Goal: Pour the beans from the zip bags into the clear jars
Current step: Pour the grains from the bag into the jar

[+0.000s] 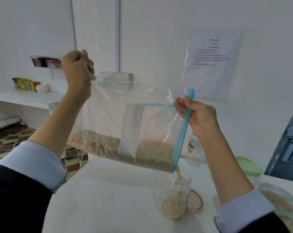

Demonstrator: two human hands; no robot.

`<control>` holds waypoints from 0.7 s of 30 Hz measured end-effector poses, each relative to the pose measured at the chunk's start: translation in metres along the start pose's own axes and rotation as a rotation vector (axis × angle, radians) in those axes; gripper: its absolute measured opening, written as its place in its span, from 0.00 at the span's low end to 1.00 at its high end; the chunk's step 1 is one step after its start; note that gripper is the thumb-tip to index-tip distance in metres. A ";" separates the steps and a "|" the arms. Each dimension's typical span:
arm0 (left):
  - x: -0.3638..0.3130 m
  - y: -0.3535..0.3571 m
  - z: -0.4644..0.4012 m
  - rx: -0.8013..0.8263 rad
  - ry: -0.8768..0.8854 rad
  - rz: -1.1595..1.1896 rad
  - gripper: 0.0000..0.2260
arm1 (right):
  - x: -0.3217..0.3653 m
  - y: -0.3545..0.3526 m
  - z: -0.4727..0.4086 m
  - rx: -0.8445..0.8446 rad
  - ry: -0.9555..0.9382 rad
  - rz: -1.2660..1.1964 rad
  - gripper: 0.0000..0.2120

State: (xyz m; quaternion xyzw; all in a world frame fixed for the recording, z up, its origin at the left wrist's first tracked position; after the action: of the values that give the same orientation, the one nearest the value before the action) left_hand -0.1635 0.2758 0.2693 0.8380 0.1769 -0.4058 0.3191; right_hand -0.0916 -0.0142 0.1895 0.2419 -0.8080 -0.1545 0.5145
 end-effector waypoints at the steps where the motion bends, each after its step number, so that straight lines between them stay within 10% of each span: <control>1: 0.000 0.000 0.000 -0.005 -0.001 -0.002 0.20 | 0.000 0.000 0.000 0.005 0.003 -0.003 0.05; 21: -0.002 -0.017 0.007 -0.058 0.036 -0.055 0.17 | 0.000 0.007 -0.001 0.058 0.002 -0.022 0.05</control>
State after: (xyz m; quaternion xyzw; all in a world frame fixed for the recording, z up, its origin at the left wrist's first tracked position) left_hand -0.1777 0.2833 0.2613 0.8303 0.2175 -0.3940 0.3287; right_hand -0.0925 -0.0090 0.1935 0.2659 -0.8089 -0.1365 0.5064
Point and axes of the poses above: each hand's wrist, its own z-axis away from the middle knuckle, its own y-axis out of the palm, x = y × z, the point moved 3 cm from there along -z, towards the middle knuckle, and after that the axes turned 11 degrees about -y, right-handed, at the moved point
